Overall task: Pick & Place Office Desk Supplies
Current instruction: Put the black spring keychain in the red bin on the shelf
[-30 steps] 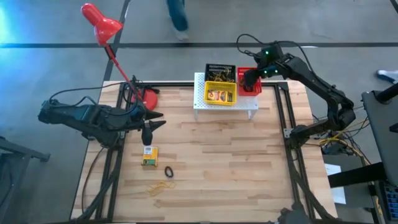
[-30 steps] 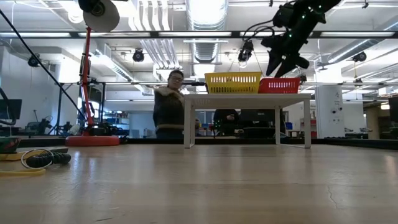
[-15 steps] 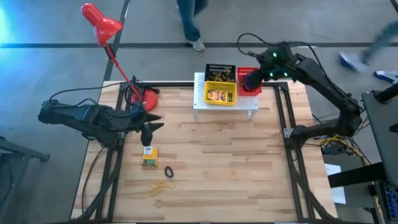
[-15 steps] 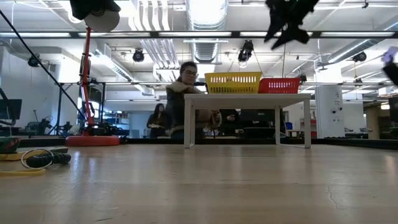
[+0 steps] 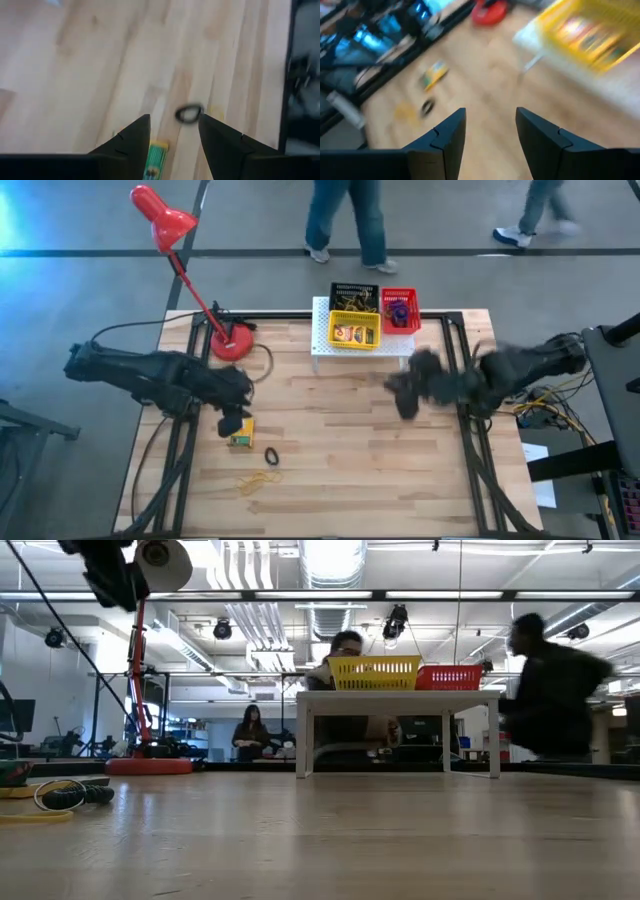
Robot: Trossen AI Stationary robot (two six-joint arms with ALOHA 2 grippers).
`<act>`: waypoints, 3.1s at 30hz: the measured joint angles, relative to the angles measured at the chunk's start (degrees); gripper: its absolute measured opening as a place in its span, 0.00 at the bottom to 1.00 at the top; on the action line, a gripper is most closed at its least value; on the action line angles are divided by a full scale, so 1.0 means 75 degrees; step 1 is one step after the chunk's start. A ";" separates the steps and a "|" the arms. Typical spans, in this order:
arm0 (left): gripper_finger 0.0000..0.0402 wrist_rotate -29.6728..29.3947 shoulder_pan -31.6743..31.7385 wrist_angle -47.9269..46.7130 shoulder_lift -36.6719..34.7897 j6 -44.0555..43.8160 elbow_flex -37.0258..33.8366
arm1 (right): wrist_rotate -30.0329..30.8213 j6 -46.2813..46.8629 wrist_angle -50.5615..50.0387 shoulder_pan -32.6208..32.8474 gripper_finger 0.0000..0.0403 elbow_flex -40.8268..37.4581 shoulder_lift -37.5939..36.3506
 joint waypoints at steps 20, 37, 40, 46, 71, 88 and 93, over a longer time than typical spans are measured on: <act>0.43 0.1031 -0.0910 0.3496 0.4188 0.4865 -0.0679 | -0.0747 0.4589 0.0022 0.3648 0.41 -0.0340 0.3036; 0.41 0.1377 -0.0933 0.3975 0.5552 0.6049 -0.0754 | -0.0747 0.4760 -0.0075 0.4208 0.41 -0.0342 0.3018; 0.39 0.1283 -0.0926 0.3886 0.5354 0.6068 -0.0758 | -0.0744 0.4779 -0.0223 0.4208 0.41 -0.0342 0.3018; 0.36 0.1318 -0.0930 0.3397 0.5154 0.6067 -0.0751 | -0.0744 0.4815 -0.0335 0.4205 0.41 -0.0342 0.3015; 0.02 0.1304 -0.0930 0.3773 0.4862 0.6550 -0.1437 | -0.0479 0.5522 -0.0371 0.4202 0.41 -0.0342 0.3015; 0.00 0.2411 -0.0581 0.4462 0.3909 0.3933 -0.0970 | -0.0133 0.5322 -0.0306 0.4115 0.41 -0.0342 0.3015; 0.00 0.2985 -0.0353 0.5660 0.3705 0.2565 -0.0970 | 0.0295 0.3885 0.0421 0.3745 0.41 -0.0342 0.3015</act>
